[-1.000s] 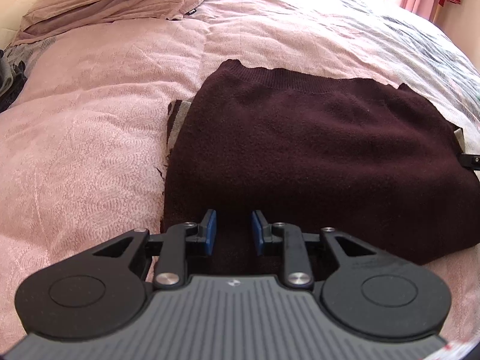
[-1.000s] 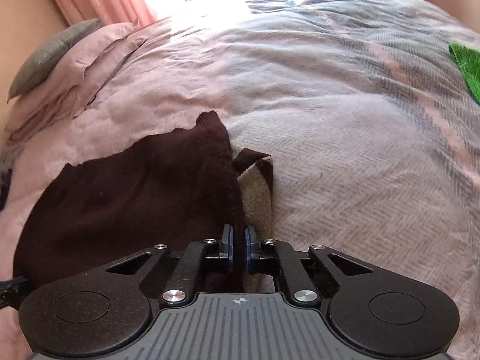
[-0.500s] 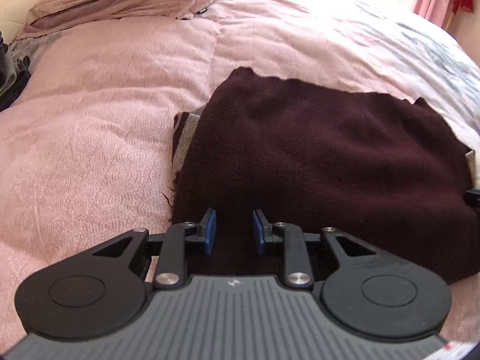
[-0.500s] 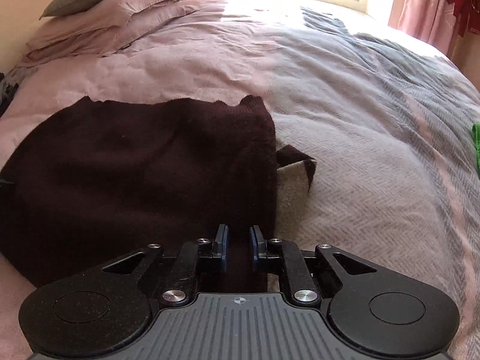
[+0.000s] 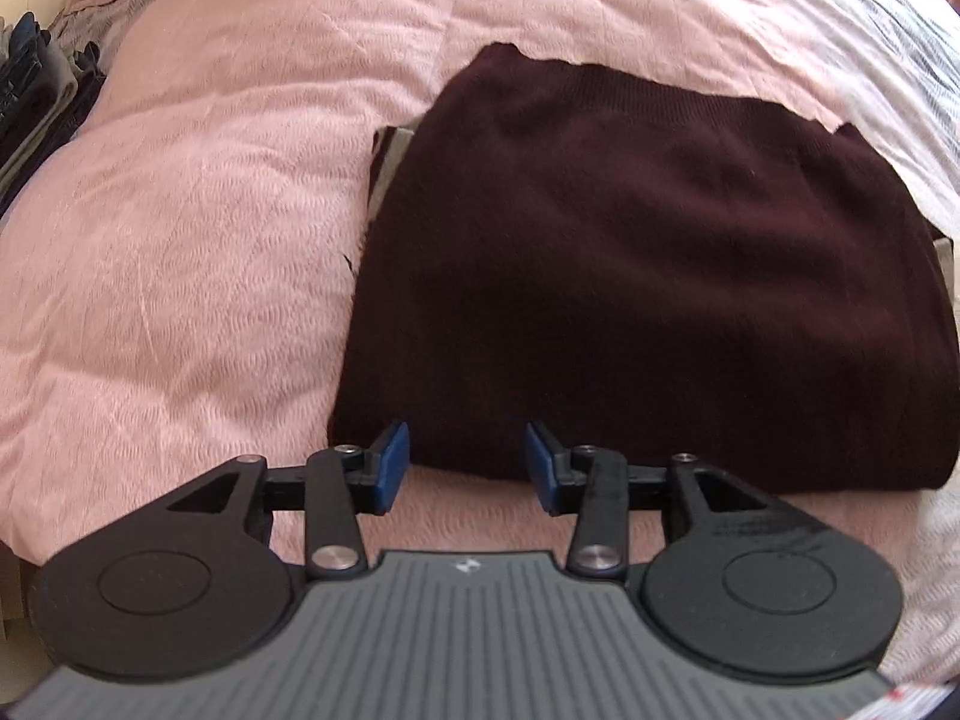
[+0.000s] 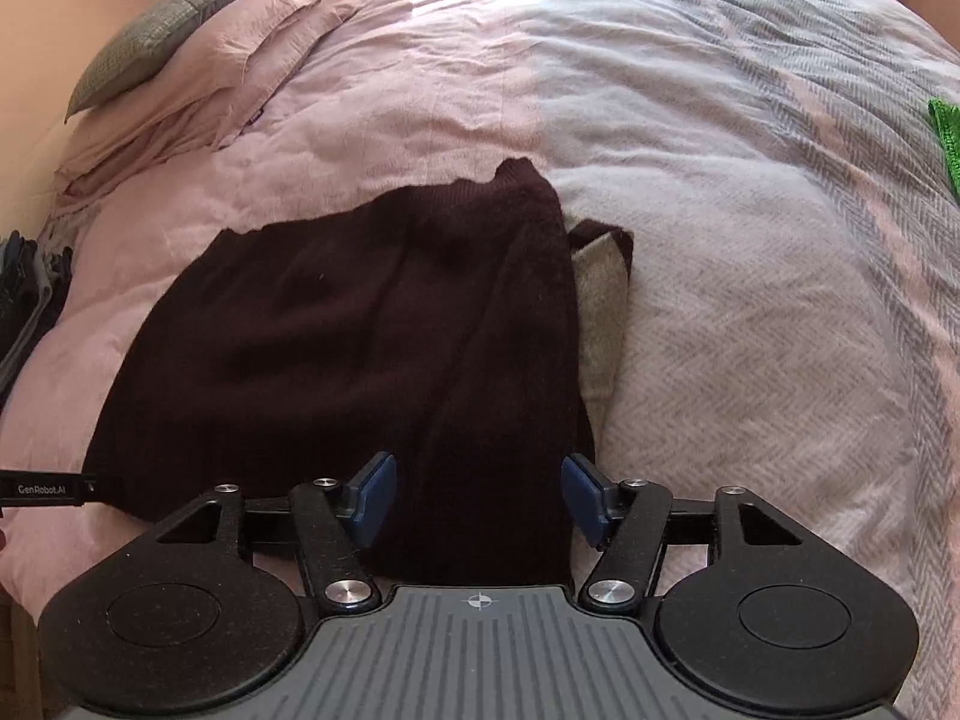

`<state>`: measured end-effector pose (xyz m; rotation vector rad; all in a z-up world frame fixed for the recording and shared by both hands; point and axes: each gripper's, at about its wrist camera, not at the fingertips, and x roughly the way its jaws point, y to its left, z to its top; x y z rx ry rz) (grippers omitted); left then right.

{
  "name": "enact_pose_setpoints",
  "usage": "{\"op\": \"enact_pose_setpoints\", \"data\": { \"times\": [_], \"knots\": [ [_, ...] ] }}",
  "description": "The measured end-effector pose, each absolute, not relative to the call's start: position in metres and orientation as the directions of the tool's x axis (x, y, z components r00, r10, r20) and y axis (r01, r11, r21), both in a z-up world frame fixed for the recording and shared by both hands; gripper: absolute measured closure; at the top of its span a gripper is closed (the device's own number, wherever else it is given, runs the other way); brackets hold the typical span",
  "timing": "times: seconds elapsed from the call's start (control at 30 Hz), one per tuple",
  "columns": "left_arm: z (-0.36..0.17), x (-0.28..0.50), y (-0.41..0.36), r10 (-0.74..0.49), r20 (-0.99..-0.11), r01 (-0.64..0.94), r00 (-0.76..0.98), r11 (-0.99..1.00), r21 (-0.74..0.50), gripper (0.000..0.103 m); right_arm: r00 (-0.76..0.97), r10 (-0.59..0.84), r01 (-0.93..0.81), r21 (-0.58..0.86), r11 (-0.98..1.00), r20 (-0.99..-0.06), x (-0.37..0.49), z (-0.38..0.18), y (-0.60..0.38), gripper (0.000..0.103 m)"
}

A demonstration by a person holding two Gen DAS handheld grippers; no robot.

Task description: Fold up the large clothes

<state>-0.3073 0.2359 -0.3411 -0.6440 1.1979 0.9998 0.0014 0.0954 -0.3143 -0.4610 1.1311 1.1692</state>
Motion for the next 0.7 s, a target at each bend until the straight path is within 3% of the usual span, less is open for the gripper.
{"op": "enact_pose_setpoints", "data": {
  "times": [0.7],
  "knots": [
    [-0.33, -0.294, 0.201, 0.253, -0.965, -0.874, 0.064, 0.482, 0.068, 0.059, 0.034, 0.478, -0.906, 0.175, 0.386, -0.877, -0.002, -0.309, 0.077, 0.045]
  ]
}}
